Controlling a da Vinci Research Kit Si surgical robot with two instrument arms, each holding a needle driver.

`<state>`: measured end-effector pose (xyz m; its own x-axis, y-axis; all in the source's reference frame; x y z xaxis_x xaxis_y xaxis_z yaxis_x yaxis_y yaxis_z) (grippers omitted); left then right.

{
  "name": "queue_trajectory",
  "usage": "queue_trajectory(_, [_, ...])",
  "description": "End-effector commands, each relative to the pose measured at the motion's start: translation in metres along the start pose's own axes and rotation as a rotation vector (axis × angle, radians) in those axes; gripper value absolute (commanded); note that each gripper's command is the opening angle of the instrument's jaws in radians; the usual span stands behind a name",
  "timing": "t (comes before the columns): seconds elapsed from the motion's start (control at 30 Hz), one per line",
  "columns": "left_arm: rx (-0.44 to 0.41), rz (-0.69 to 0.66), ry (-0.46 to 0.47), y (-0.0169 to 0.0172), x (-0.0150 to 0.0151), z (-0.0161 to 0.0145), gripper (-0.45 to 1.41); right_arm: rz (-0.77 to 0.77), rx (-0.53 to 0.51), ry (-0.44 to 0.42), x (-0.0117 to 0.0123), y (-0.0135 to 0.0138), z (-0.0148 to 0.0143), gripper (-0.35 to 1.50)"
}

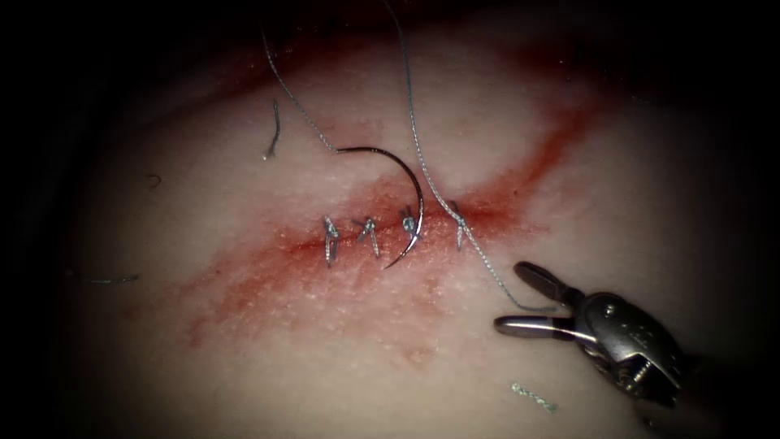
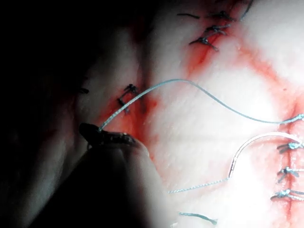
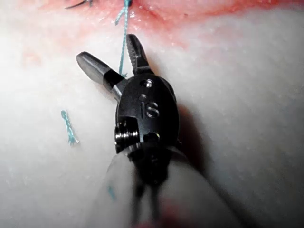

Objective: Wound Closure

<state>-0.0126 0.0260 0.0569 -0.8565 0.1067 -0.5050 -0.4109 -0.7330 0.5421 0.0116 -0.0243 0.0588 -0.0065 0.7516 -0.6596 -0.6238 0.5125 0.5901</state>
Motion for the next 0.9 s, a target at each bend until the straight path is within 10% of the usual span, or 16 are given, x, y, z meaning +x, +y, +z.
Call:
queue_trajectory(0.03, [0.003,-0.009,0.006,0.0,0.0005,0.0003,-0.45,0.012,0.002,-0.004,0.0008,-0.0006,0.0006,1.42])
queue_trajectory(0.33, [0.03,-0.002,0.018,-0.0028,0.004,-0.0039,-0.45,0.006,-0.036,0.003,0.006,-0.001,0.0034,1.4])
queue_trajectory(0.9, [0.029,0.02,0.032,-0.0036,0.0086,-0.008,-0.45,-0.262,-0.082,-0.063,0.0048,-0.0001,0.0124,1.43])
